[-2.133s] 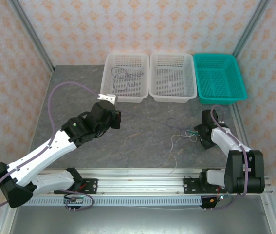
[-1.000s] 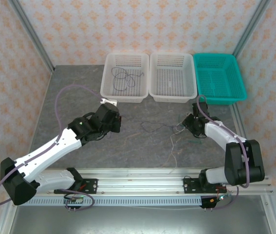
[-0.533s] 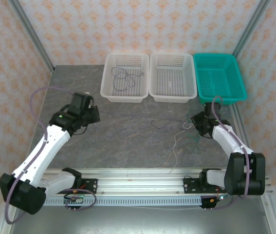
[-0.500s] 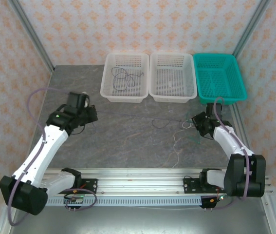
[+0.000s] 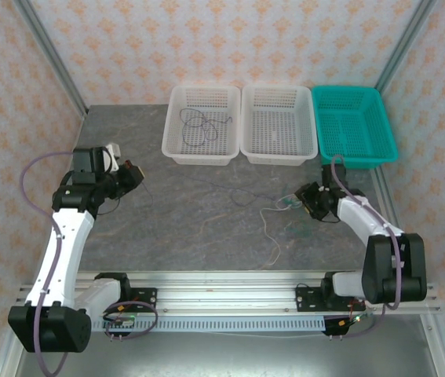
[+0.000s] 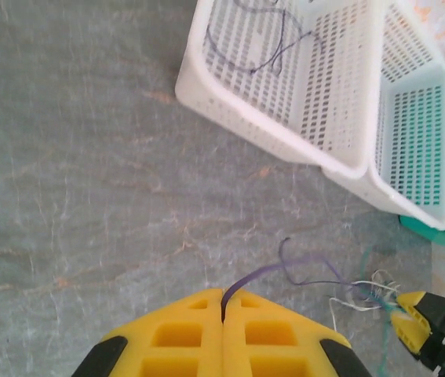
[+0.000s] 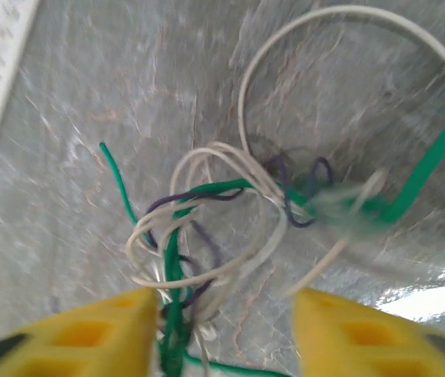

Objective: Untangle the cables

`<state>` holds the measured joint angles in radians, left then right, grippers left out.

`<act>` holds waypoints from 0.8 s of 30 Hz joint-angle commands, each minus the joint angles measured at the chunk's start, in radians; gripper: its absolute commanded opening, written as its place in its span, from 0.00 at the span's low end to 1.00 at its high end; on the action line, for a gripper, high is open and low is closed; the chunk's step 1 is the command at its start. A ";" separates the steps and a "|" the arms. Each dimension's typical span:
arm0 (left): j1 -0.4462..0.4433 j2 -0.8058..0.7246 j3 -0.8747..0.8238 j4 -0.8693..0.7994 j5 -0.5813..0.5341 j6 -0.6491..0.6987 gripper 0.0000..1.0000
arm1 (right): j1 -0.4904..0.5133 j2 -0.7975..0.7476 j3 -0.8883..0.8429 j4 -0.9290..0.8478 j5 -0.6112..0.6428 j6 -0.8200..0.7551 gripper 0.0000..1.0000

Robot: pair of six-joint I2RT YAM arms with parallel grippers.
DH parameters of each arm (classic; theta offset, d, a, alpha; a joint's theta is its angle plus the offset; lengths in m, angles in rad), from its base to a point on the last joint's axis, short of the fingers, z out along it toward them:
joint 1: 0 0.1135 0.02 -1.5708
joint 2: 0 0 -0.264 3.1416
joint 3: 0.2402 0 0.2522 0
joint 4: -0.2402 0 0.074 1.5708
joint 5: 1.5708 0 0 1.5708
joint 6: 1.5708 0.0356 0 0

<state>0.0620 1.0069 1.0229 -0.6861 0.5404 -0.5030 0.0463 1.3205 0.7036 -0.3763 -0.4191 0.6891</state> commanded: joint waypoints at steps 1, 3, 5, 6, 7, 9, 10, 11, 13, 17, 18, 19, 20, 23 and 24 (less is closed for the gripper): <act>-0.040 -0.019 0.048 0.048 -0.035 0.037 0.00 | 0.027 -0.051 0.071 -0.126 0.168 -0.054 0.62; -0.059 -0.019 0.050 0.045 -0.008 0.055 0.00 | 0.053 -0.173 0.074 -0.108 0.218 -0.062 0.74; -0.079 -0.019 0.052 0.033 0.004 0.077 0.00 | 0.108 -0.286 0.084 -0.055 0.245 -0.132 1.00; -0.088 -0.018 0.052 0.028 0.004 0.084 0.00 | 0.138 -0.319 0.085 -0.018 0.232 -0.183 0.99; -0.096 -0.020 0.053 0.025 0.005 0.090 0.00 | 0.175 -0.342 0.082 0.039 0.184 -0.250 0.99; -0.111 -0.022 0.055 0.026 0.004 0.094 0.00 | 0.258 -0.330 0.097 0.097 0.140 -0.364 1.00; -0.115 -0.024 0.058 0.029 0.003 0.094 0.00 | 0.310 -0.301 0.121 0.088 0.176 -0.436 0.99; -0.118 -0.025 0.061 0.028 0.001 0.092 0.00 | 0.366 -0.271 0.143 0.071 0.237 -0.502 0.98; -0.120 -0.029 0.074 0.018 -0.009 0.095 0.00 | 0.475 -0.181 0.182 0.045 0.380 -0.669 0.94; -0.121 -0.044 0.086 -0.012 -0.028 0.114 0.00 | 0.589 -0.035 0.203 0.079 0.531 -0.997 0.92; -0.122 -0.047 0.087 -0.018 -0.030 0.116 0.00 | 0.592 -0.006 0.207 0.090 0.513 -1.042 0.89; -0.122 -0.048 0.086 -0.025 -0.031 0.120 0.00 | 0.592 0.021 0.217 0.093 0.480 -1.073 0.84; -0.121 -0.049 0.086 -0.029 -0.030 0.121 0.00 | 0.593 0.045 0.224 0.098 0.457 -1.091 0.80; -0.122 -0.055 0.085 -0.036 -0.025 0.119 0.00 | 0.614 0.129 0.267 0.095 0.397 -1.131 0.78; -0.122 -0.058 0.084 -0.032 -0.023 0.115 0.00 | 0.625 0.155 0.274 0.111 0.378 -1.139 0.81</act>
<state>-0.0528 0.9661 1.0801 -0.6941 0.5304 -0.4099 0.6472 1.4410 0.9283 -0.2920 -0.0216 -0.3176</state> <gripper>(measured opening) 0.046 0.798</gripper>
